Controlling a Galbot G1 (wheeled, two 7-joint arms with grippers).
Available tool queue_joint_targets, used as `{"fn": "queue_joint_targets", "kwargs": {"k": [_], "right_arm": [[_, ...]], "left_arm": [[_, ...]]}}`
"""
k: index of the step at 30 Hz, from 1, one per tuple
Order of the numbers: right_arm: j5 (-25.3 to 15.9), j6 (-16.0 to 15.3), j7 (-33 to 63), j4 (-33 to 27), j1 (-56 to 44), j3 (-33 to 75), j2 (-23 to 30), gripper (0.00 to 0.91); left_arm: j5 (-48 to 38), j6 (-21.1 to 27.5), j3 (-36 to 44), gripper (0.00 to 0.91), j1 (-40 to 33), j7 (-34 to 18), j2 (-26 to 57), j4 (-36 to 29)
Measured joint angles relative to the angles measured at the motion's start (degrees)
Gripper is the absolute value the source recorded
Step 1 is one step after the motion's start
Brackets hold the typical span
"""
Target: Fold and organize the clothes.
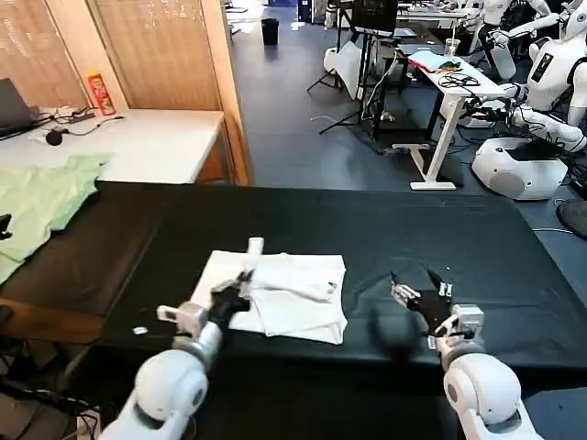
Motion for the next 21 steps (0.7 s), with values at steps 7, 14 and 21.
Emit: {"fn": "queue_joint_targets", "kwargs": {"k": [7,14,21], "right_arm": [[-1.2,0.1,-0.1,-0.4,-0.1,-0.8,1.6,0.878],[-1.5,0.1,-0.1,-1.1,0.4,-1.0,1.8,0.878],[-1.5,0.2,-0.2,-1.2,0.5,-1.5,1.8,0.878]], "left_arm": [[1.9,0.1,5.3,0.000,-1.9,-0.4,-4.6,1.0],[2.4,0.5,7.8,0.000,-2.0,-1.0,-8.2,1.3],[3.7,0.2,8.7,0.000,-2.1,-1.6,-10.8,3.0]]}}
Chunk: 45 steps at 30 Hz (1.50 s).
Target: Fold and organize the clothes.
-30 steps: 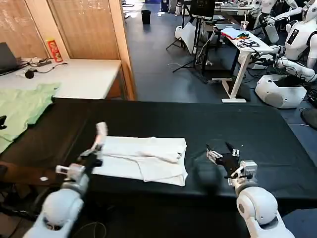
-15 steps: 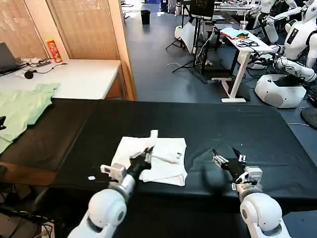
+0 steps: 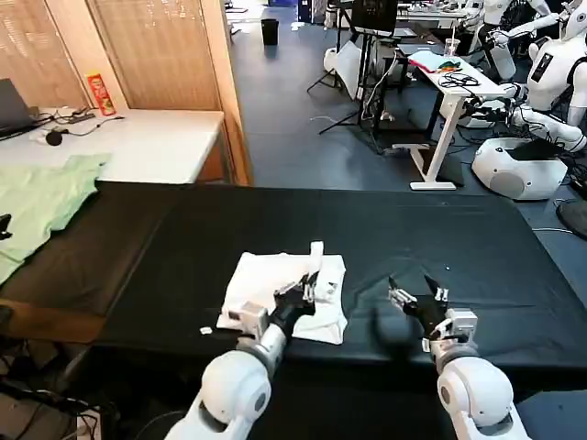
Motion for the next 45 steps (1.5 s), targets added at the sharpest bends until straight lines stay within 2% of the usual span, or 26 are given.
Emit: {"fn": "queue_joint_targets", "kwargs": {"k": [5,6,7,13,20,25,31,34,36,45], "right_arm": [[-0.1,0.0,-0.1,0.0,0.0,-0.4,0.0,0.878],[-0.1,0.0,-0.1,0.0,0.1,-0.6,0.0,0.878],[-0.1,0.0,-0.3,0.0,0.2,-0.6,0.0,0.878],[-0.1,0.5,-1.1,0.0,0.6,-1.5,-0.7,0.878],[0.0,0.6,-1.9,-0.9,2.0,-3.3,-1.9,0.878],[0.1,1.0,-5.1,-1.8,3.9,-6.8,-3.2,0.878],[4.4,0.8,-7.0,-0.9,4.7,-12.4,-5.4,0.878],[4.8,0.9,-6.3,0.8,3.4,-14.3,-6.9,0.878],[3.7,1.4,-6.3,2.2,2.0,-14.9,-7.9,0.878],[-7.7,7.5,-13.0,4.5,-5.1,-16.9,-11.9,0.878]], "left_arm": [[0.5,-0.7,0.0,0.010,0.2,-0.5,-1.1,1.0],[0.5,-0.7,0.0,0.341,0.2,-0.5,-1.3,1.1],[0.6,-0.8,0.0,0.878,0.3,-0.4,-1.5,1.4],[1.7,-2.1,0.3,0.878,0.9,-0.2,-3.2,3.0],[-4.5,-2.8,1.0,0.878,1.2,2.1,-4.8,1.8],[-0.8,-4.5,-1.2,0.878,0.4,3.6,-3.1,0.0],[2.5,-6.4,-6.7,0.878,1.7,3.6,2.0,-0.5],[4.1,-7.1,-8.9,0.878,3.4,3.5,3.6,-0.8],[4.7,-7.3,-10.0,0.878,4.5,3.5,3.9,-0.7],[5.9,-7.1,-10.9,0.878,6.3,3.4,3.2,-0.1]]}}
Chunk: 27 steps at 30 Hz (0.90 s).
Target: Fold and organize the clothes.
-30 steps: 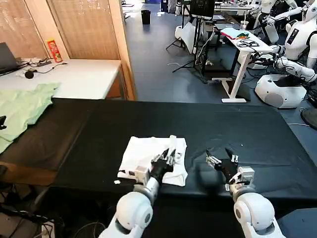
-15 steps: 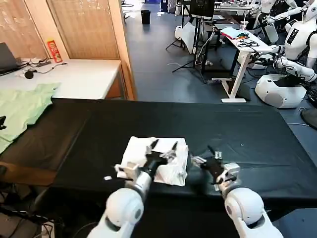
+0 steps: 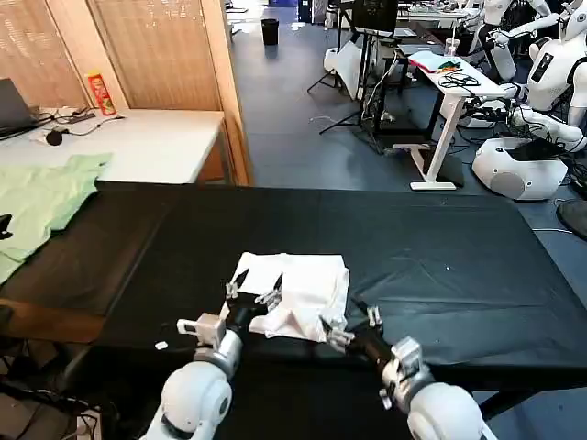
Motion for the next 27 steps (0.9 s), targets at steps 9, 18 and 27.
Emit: {"fn": "queue_joint_targets", "kwargs": {"k": [9,18,27], "right_arm": [[-4.1,0.9,-0.1,-1.2,-0.2,-1.7,-0.1,0.839],[-9.2,2.5,-0.7,-2.8,0.5,-3.8,0.3,0.722],[-10.9,2.9,-0.9,-4.1,0.8,-5.3,0.8,0.575]], "left_arm": [[0.3,-0.2,-0.8,0.878,1.4,0.0,0.1,-0.2],[0.7,-0.5,-0.9,0.878,2.2,0.0,-0.4,-0.5],[1.1,-0.8,-0.9,0.878,3.0,0.0,-0.7,-0.9]]}}
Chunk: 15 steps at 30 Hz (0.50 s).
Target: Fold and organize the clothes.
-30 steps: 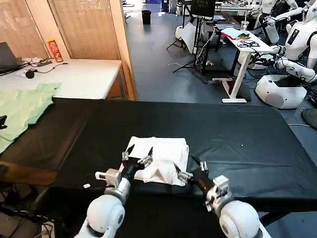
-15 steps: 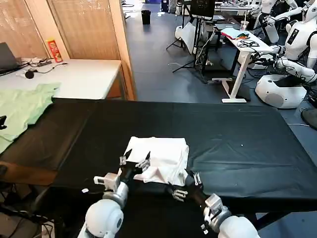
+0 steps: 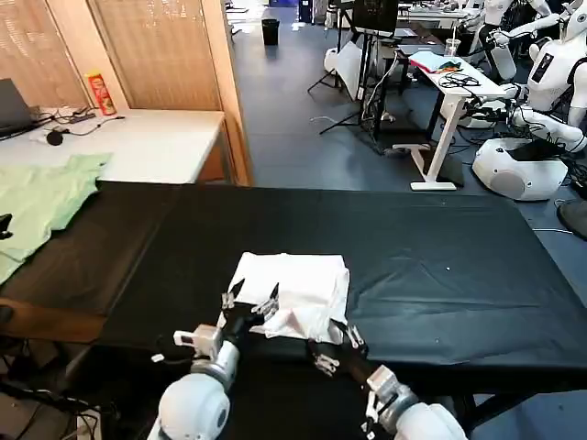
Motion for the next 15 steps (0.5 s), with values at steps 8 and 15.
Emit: {"fn": "queue_joint_targets", "kwargs": {"k": [8,15], "right_arm": [[-0.7,0.4,0.1,-0.3,-0.1,0.1,-0.1,0.205],[1.6,-0.8,1.1,0.8,-1.2,1.4,-0.3,0.146]], "left_arm": [[0.2,-0.1,0.0,0.878,0.2,0.0,-0.2,-0.1],[0.3,-0.1,0.0,0.878,0.2,0.0,-0.3,-0.1]]}}
